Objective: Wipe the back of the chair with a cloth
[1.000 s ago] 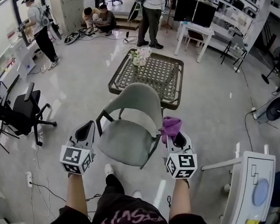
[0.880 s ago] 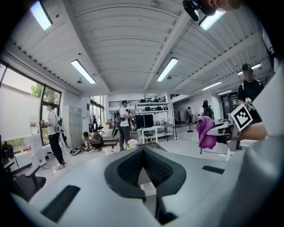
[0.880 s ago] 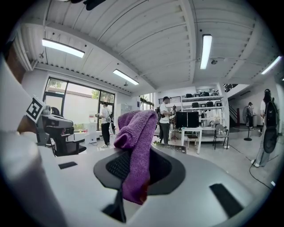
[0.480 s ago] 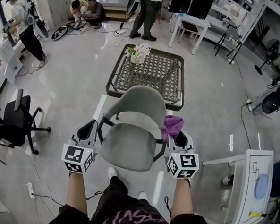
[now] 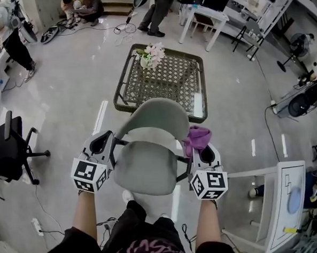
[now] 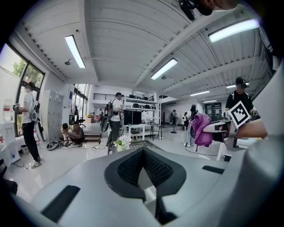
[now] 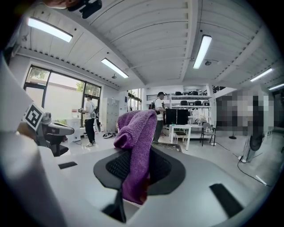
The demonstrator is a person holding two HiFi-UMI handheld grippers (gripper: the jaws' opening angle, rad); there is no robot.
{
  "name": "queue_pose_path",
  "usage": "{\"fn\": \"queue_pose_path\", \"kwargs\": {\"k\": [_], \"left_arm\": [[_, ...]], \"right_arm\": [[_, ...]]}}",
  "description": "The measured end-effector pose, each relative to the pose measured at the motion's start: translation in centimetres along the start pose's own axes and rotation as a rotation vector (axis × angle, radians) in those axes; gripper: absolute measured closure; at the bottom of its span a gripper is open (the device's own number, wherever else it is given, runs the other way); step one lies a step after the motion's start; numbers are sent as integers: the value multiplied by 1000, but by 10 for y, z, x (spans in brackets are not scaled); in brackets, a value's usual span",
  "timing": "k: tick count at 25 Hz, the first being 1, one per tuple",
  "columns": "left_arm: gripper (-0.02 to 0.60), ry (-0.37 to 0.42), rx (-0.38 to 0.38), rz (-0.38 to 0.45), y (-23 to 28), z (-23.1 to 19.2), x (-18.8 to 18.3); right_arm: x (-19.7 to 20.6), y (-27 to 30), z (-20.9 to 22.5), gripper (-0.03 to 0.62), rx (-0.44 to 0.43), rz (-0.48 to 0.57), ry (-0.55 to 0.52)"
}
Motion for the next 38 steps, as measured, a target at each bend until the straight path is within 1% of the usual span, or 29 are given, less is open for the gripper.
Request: {"fn": "queue_pose_path", "kwargs": {"k": [5, 10, 13, 16, 19, 23, 26, 33, 38], "left_arm": [[572, 2, 38, -14, 22, -7, 19], [572, -9, 12, -31, 36, -14, 41], [572, -16, 7, -33, 52, -16, 50], [572, 1, -1, -47, 63, -20, 55], [572, 7, -11, -52, 75, -17, 59], [572, 28, -27, -71, 87, -12, 76], [572, 31, -37, -78, 93, -11, 87], [572, 64, -18, -82, 114, 0, 108], [572, 67, -18, -98, 125, 1, 129]], "right_arm": [[9, 16, 2, 500, 10, -14, -13], [30, 40, 10, 500, -11, -21, -17], [40, 59, 16, 500, -13, -27, 1], [48, 79, 16, 500, -31, -33, 22], [58, 91, 24, 500, -51, -42, 14], [77, 99, 34, 500, -68, -43, 59], [91, 104, 37, 500, -76, -44, 68], [117, 121, 40, 500, -87, -41, 53], [134, 133, 37, 500, -96, -38, 45]]}}
Point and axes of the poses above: the fingertips, and each gripper's own axes: y forward along the fingers, z to its right, x out of its underside, the point moved 2 cm from there along -y, backward along the fingers, and after that the axes turned 3 degrees about x, right-handed, at the moved point
